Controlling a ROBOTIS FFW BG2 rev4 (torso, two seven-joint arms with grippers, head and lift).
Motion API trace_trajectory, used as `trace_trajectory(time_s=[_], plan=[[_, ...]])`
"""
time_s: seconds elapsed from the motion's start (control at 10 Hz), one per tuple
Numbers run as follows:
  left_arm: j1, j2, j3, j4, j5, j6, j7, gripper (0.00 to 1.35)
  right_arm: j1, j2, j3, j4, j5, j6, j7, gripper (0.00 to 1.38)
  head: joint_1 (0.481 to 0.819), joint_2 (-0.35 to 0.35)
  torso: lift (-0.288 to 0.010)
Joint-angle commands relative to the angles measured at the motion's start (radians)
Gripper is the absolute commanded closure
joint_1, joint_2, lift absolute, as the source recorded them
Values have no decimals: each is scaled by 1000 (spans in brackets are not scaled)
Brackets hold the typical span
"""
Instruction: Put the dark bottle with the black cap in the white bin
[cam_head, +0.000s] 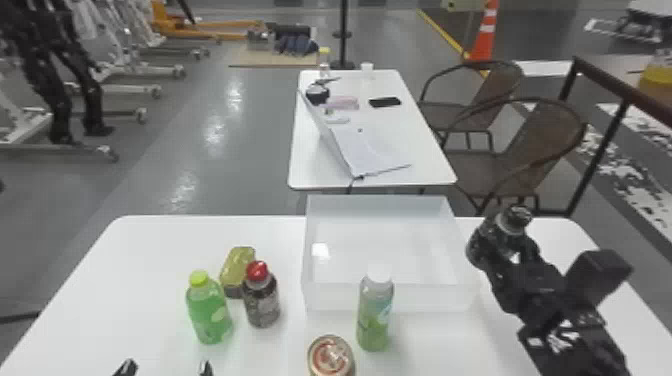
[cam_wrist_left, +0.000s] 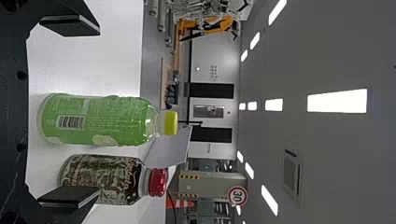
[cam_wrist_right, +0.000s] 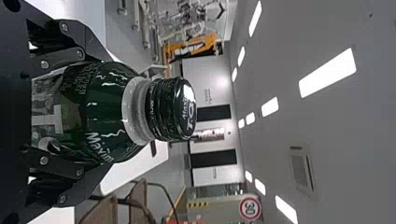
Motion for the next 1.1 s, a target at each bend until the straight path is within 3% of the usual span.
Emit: trace_trajectory(time_s=[0.0,0.3,0.5,0.6,0.7,0.9,1.0], plan=[[-5,-4,-5,10,5,-4,1,104,-108,-6,59,155,-16,-47,41,903,549,0,-100],[-8,-4,-10,18,14,-10,1,104,-194,-3,137,347,-63,-70,47,903,549,0,-100],[-7,-4,-8,20,17,-13,1,104,-200,0,139,371,-66,-67,50,903,549,0,-100],[-7,-4,-8,20,17,-14,1,104,-203,0,139,382,-78,-67,56,783,549,0,-100],[-5,-4,-8,20,17,-14,1,104,-203,0,139,381,-74,-67,58,472,549,0,-100],[-7,-4,-12,20,17,-14,1,104,-198,0,139,361,-45,-69,58,104,549,0,-100],[-7,-4,-12,20,17,-14,1,104,-191,0,137,339,-31,-75,56,93,549,0,-100]])
